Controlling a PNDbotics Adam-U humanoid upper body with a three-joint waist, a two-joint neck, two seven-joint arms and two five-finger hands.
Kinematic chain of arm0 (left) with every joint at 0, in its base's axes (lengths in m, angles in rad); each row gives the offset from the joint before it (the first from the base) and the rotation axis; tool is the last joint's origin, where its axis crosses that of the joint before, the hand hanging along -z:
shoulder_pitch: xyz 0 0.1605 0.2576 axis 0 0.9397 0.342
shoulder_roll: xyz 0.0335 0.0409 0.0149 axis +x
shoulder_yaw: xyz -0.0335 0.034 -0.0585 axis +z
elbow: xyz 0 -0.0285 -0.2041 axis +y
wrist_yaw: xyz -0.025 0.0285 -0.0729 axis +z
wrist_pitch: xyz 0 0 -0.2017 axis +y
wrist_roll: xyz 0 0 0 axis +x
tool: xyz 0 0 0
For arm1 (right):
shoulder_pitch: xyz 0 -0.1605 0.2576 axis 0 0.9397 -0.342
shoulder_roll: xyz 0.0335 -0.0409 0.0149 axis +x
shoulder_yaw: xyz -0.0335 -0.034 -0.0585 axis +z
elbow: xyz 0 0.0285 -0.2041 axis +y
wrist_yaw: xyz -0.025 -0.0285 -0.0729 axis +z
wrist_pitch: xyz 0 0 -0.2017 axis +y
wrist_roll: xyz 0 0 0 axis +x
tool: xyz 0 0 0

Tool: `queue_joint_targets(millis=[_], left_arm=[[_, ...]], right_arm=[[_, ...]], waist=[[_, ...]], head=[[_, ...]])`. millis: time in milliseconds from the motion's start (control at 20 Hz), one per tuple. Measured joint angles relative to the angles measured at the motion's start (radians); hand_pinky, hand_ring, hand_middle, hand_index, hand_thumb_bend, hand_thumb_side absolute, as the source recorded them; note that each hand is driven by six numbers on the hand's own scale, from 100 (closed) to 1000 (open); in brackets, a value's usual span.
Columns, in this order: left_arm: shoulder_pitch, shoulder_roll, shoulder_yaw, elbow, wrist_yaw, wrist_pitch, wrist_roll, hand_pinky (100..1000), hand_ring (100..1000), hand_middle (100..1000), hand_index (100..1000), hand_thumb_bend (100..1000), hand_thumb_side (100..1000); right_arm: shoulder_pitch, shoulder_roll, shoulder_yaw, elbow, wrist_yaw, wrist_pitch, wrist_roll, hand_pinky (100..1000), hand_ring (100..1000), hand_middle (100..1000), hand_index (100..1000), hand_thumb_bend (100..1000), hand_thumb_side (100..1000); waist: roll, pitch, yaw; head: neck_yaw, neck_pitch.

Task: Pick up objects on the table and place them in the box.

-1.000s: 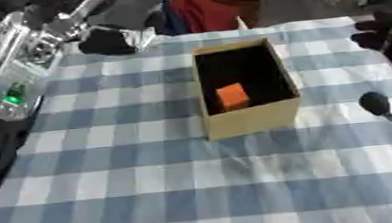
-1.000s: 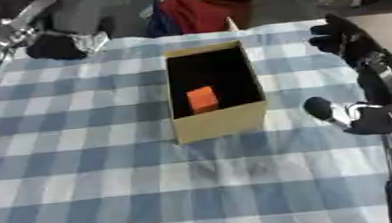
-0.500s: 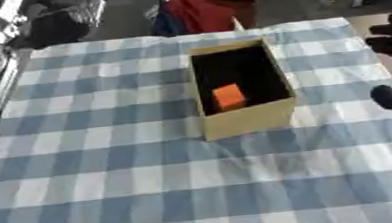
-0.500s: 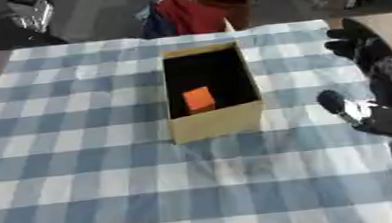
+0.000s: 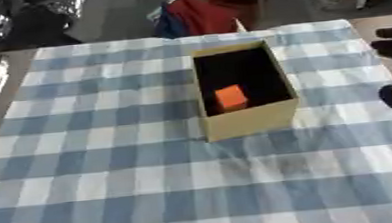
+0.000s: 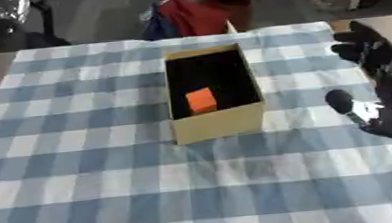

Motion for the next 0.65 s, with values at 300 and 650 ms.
queue_joint_targets(millis=[300, 650], left_arm=[[0.006, 0.007, 0.003, 0.000, 0.021, 0.000, -0.001, 750, 671, 686, 858, 100, 431], [0.006, 0.008, 0.003, 0.000, 0.021, 0.000, -0.007, 750, 672, 686, 858, 100, 431]], right_arm=[[0.001, 0.000, 0.000, 0.000, -0.004, 0.002, 0.004, 877, 834, 841, 1000, 681, 659], [0.006, 0.000, 0.003, 0.000, -0.005, 0.003, 0.006, 878, 833, 840, 1000, 676, 690]], waist=[[-0.001, -0.003, 0.000], [-0.001, -0.006, 0.001]], head=[[0.000, 0.000], [0.000, 0.000]])
